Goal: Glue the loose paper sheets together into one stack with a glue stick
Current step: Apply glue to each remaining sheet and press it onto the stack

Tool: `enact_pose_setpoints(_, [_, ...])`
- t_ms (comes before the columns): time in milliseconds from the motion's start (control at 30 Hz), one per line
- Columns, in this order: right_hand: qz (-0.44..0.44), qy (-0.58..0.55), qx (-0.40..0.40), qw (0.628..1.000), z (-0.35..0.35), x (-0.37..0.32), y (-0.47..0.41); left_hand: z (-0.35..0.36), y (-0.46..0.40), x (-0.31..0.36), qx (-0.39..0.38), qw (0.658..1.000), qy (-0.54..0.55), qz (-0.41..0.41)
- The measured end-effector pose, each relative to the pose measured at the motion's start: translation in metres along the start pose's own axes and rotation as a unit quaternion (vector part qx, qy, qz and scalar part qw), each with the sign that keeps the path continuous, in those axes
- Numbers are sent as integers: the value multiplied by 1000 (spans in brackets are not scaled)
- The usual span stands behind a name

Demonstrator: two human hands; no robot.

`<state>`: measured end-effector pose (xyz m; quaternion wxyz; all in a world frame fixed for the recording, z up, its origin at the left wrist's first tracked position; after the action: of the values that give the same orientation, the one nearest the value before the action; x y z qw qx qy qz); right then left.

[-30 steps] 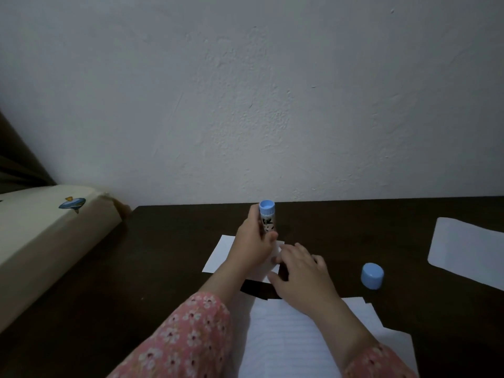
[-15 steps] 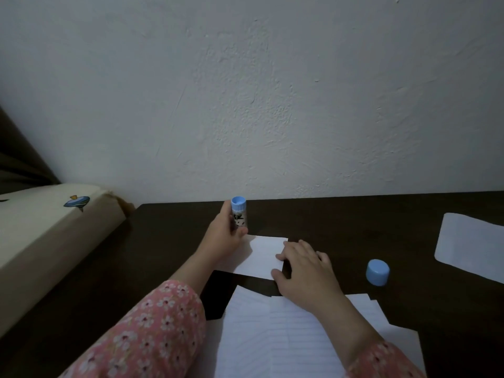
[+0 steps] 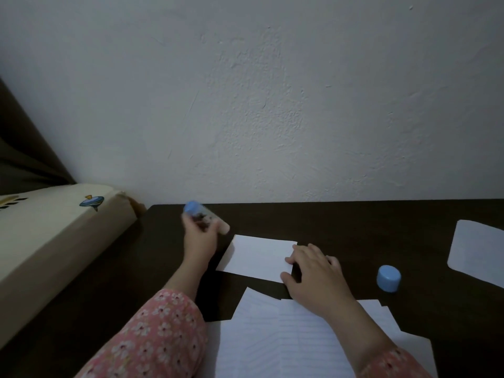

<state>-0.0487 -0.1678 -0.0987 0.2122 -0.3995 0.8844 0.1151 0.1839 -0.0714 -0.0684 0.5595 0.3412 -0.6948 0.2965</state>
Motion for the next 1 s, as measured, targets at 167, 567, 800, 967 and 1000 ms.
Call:
enact_pose_setpoints(167, [6, 25, 15, 1000, -7, -4, -2, -23, 35, -5, 67, 979, 190, -14])
enact_pose_setpoints(567, [65, 86, 30, 994, -21, 9, 1, 47, 73, 10, -117, 989, 91, 17])
enact_pose_setpoints(800, [45, 72, 44, 995, -21, 9, 1, 82, 86, 22, -214, 972, -69, 73])
enact_pose_setpoints(967, [63, 62, -44, 995, -4, 19, -4, 100, 88, 24, -230, 953, -168, 101])
enact_pose_setpoints(1000, [67, 59, -61, 994, 0, 21, -5, 102, 88, 25, -232, 951, -175, 107])
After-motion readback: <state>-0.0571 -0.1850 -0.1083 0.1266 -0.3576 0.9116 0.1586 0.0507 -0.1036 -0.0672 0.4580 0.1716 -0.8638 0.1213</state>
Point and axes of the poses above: each hand's wrist, its own y-axis away from the middle knuckle, its own z-axis out of the palm, x = y × z, the point moved 10 cm from there along -y, towards the middle knuckle, and after that the axes turned 10 degrees about -x, right-handed, at the moved point
